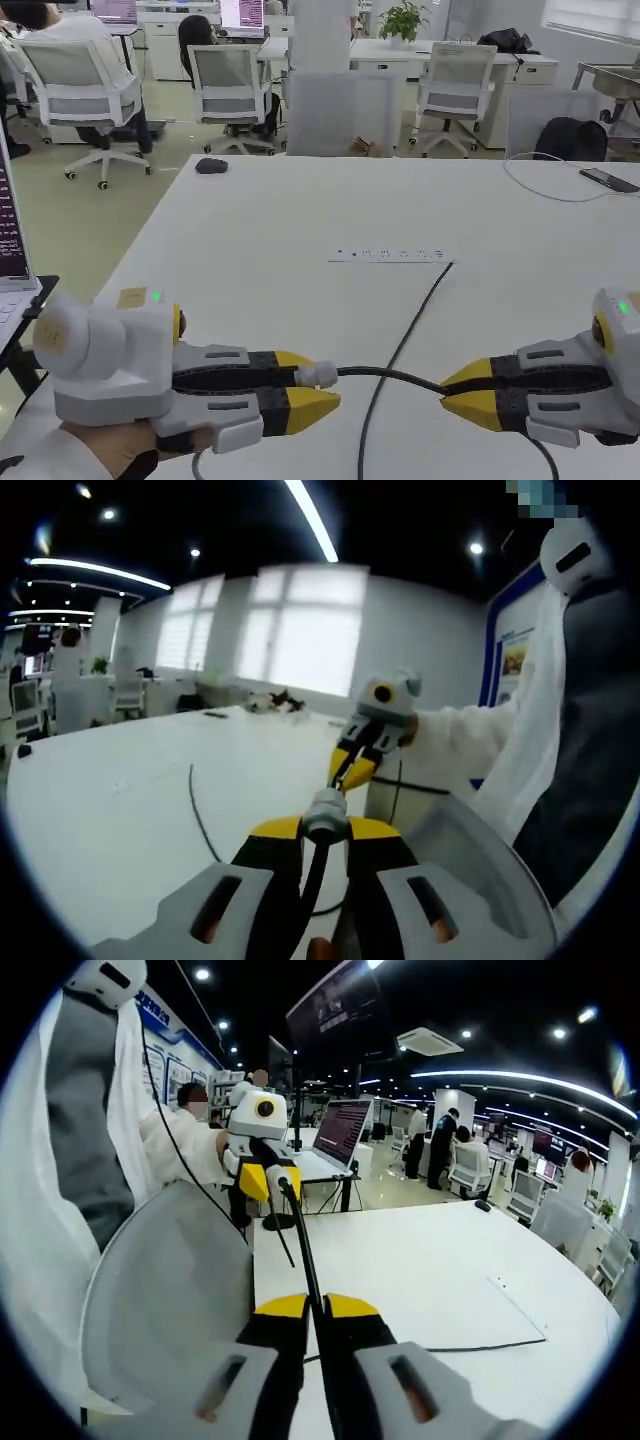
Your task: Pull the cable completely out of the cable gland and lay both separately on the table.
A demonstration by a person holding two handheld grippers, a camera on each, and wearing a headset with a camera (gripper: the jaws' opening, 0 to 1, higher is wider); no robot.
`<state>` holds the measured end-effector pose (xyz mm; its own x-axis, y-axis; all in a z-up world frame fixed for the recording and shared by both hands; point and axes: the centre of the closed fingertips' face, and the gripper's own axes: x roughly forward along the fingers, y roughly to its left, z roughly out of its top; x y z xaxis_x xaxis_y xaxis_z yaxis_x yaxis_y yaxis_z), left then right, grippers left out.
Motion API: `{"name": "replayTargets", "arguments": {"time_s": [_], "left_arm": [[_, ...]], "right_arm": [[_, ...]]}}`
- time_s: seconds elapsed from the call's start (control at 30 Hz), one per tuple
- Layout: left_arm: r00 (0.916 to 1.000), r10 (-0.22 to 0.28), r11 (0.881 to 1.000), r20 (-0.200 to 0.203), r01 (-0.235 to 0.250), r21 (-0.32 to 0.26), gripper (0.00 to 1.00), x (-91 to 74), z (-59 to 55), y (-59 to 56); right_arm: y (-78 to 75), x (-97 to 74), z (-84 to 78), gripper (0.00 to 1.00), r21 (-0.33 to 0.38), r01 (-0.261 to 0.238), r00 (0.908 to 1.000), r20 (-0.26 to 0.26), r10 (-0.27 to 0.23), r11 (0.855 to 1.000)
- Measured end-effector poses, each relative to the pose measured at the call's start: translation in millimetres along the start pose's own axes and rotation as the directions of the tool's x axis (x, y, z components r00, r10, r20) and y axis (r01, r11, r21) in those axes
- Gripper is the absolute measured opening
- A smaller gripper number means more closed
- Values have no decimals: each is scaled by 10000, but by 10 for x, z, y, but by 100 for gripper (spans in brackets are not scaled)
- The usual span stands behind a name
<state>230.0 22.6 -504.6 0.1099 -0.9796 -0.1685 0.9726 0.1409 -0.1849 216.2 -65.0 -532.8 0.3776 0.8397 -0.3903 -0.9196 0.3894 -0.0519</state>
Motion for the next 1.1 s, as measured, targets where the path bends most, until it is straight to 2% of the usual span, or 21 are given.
{"name": "replayTargets", "arguments": {"time_s": [0.1, 0.37, 0.5, 0.6, 0.67, 0.83, 1.0, 1.1], "left_arm": [[10000, 56, 9998, 21, -57, 210, 16, 2, -5, 17], [9994, 203, 9997, 294, -206, 89, 16, -1, -8, 29], [9996, 53, 9998, 288, -58, 170, 16, 22, 16, 0], [9995, -22, 9998, 311, 15, 211, 16, 45, 36, -15], [9996, -17, 9997, 268, 11, 247, 16, 57, 30, -17], [9998, 45, 9996, 194, -50, 268, 16, 78, 13, -51], [9999, 16, 9994, 103, -19, 334, 16, 109, -8, -87], [10000, 24, 9990, 40, -26, 455, 16, 134, 10, -115]], "right_arm": [[-7, 16, -1, 4, 139, 157, 9999, -23, -156, 9998], [-6, -2, -19, 4, 198, 273, 9996, -57, -272, 9994], [-43, -22, -9, 6, 14, 531, 9984, -193, -530, 9986], [-48, -47, 50, 8, -58, 703, 9975, -76, -704, 9975], [-22, -44, 124, 11, -201, 665, 9978, 52, -664, 9976], [56, 33, 250, 15, -779, 287, 9995, -83, -294, 9965], [109, 137, 448, 16, -1236, -33, 9999, 119, 48, 9923], [126, 183, 498, 15, -1448, -229, 9996, 117, 249, 9892]]}}
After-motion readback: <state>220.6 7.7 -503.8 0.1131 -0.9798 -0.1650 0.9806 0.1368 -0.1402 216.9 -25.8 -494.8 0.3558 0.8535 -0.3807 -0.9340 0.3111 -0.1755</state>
